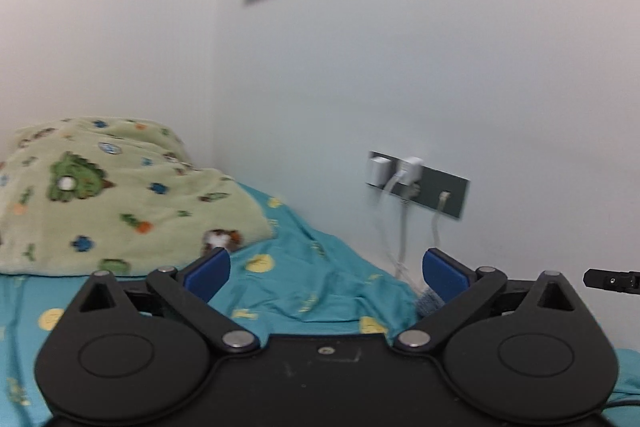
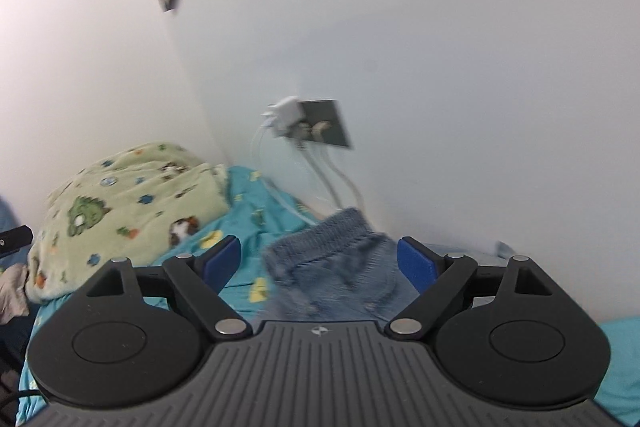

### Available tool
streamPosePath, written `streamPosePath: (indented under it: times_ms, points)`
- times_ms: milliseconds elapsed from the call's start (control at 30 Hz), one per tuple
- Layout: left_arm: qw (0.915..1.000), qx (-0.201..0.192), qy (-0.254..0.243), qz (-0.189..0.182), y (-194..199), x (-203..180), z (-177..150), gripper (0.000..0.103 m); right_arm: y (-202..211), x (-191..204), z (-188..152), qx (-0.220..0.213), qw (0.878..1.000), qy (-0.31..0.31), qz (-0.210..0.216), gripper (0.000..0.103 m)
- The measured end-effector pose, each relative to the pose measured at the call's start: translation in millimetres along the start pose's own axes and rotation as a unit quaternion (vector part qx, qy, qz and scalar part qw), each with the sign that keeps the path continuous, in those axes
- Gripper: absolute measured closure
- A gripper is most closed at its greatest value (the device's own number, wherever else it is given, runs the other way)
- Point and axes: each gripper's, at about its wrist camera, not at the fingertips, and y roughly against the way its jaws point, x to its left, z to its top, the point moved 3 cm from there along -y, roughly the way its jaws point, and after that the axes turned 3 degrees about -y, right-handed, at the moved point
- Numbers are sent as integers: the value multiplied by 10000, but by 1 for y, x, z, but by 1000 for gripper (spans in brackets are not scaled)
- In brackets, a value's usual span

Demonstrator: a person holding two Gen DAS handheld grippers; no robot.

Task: Fold clothes

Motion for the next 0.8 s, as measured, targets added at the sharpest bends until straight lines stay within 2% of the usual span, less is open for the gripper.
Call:
streamPosePath:
  times_ms: [167, 333, 533, 800]
  points:
    - [9984, -40, 249, 505, 35, 45, -2, 0, -3, 49, 0, 61, 9986, 257, 467, 14]
    - [9926, -204, 443, 1114, 78, 86, -8, 0, -13, 114, -4, 136, 9920, 645, 1073, 13]
    - [9814, -316, 643, 1780, 116, 132, -18, 0, -23, 196, -19, 269, 9769, 1098, 1812, 13]
    - [9661, -213, 1002, 2370, 137, 181, -46, 0, -38, 285, -53, 413, 9542, 1480, 2565, 13]
